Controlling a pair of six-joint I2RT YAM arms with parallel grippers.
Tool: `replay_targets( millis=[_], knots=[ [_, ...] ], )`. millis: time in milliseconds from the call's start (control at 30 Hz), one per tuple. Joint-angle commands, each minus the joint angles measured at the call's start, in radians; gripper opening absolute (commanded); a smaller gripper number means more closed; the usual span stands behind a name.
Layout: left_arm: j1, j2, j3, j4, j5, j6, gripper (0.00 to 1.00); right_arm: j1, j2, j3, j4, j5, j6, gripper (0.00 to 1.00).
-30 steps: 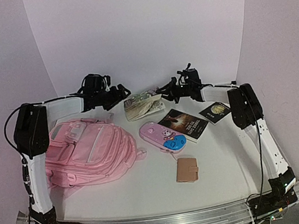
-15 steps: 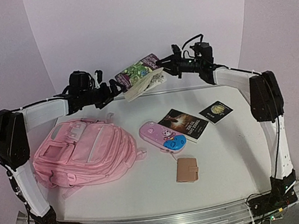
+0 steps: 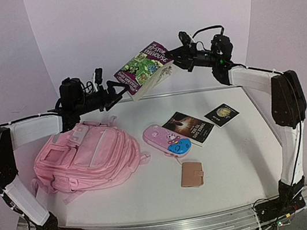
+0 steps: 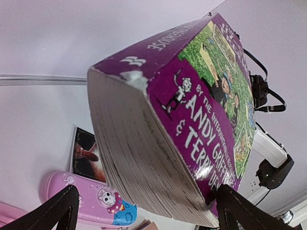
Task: Pack the student bag
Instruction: Pick up the book from the center of the board.
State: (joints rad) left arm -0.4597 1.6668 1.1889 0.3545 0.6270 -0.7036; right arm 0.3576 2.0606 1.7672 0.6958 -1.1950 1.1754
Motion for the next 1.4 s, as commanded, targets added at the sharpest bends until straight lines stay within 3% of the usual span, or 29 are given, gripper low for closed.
replay_targets(
  millis=[0,300,600,700,867,1167,1300,1367],
  knots=[
    [-0.05,-0.051,-0.019,0.157,0.026,-0.014,1.0,0.005,-0.093,-0.004,0.298,-0.014,0.182,0.0],
    [-0.073,-0.088,-0.055,0.225,-0.013,-0.003,0.99,0.032,-0.105,-0.045,0.428,-0.002,0.328,0.0],
    [-0.075,-0.151,-0.105,0.245,-0.069,0.019,0.9,0.034,-0.103,-0.036,0.517,0.01,0.447,0.0],
    [-0.076,-0.154,-0.106,0.267,-0.049,0.001,0.8,0.035,-0.096,-0.033,0.537,0.014,0.474,0.0],
    [-0.076,-0.152,-0.106,0.297,-0.015,-0.032,0.5,0.037,-0.084,-0.044,0.564,0.007,0.484,0.0],
    [-0.076,-0.183,-0.111,0.258,-0.002,-0.022,0.06,0.035,-0.106,-0.113,0.587,-0.067,0.446,0.0],
    [-0.076,-0.215,-0.096,0.131,0.007,0.025,0.0,0.017,-0.122,-0.156,0.585,-0.137,0.428,0.16],
    [-0.075,-0.236,-0.101,0.089,0.028,0.052,0.0,-0.006,-0.13,-0.184,0.585,-0.159,0.424,0.33]
  ],
)
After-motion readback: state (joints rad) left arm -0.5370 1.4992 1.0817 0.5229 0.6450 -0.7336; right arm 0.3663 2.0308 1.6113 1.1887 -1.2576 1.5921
